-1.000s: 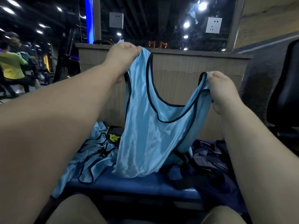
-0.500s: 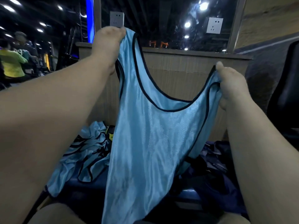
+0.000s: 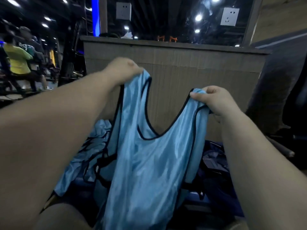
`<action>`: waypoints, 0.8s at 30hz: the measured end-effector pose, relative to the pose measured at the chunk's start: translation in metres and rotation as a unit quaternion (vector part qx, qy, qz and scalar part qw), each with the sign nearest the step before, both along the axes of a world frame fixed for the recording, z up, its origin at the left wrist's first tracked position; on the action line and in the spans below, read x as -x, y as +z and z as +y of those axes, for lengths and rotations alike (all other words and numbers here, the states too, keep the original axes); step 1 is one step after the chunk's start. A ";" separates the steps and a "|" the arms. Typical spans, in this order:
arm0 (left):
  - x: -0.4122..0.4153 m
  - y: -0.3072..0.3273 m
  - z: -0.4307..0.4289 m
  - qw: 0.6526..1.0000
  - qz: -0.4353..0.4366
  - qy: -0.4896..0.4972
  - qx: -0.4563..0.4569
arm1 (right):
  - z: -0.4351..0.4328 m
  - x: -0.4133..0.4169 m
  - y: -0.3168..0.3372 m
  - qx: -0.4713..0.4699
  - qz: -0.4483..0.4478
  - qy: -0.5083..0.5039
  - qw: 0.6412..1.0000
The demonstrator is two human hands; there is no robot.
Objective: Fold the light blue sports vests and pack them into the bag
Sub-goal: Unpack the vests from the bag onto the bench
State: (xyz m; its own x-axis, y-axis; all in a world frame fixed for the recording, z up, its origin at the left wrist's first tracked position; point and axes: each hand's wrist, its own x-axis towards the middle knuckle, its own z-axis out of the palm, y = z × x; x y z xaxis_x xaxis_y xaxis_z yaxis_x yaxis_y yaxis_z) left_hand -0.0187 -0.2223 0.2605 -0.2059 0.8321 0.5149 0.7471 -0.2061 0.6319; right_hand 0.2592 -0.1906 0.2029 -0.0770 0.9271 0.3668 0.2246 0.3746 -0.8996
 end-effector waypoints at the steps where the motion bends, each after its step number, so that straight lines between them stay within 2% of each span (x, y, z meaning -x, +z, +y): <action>1: -0.003 -0.007 -0.001 0.999 0.028 -0.005 0.027 | 0.003 0.001 -0.004 0.003 -0.020 -0.013 1.000; 3: -0.003 -0.025 0.009 0.995 0.071 -0.010 0.070 | 0.006 0.002 -0.009 -0.002 -0.051 -0.040 0.998; 8: 0.000 -0.048 0.022 0.992 0.031 -0.051 0.113 | 0.013 0.005 -0.010 -0.021 -0.129 -0.086 0.988; 11: 0.003 -0.055 0.023 0.990 0.018 -0.057 0.131 | 0.018 0.003 -0.009 -0.054 -0.220 -0.114 0.967; 17: 0.013 -0.065 0.024 0.990 0.002 -0.042 0.133 | 0.017 -0.001 -0.007 -0.065 -0.332 -0.144 0.930; 19: 0.020 -0.068 0.025 0.992 -0.003 -0.021 0.121 | 0.017 -0.005 -0.007 -0.056 -0.273 -0.105 0.955; 21: 0.029 -0.069 0.027 0.992 0.001 0.014 0.123 | 0.013 -0.011 -0.007 -0.014 -0.144 -0.011 0.989; 24: 0.037 -0.068 0.027 0.984 0.044 0.086 0.149 | 0.016 -0.021 -0.007 0.031 0.002 0.086 0.996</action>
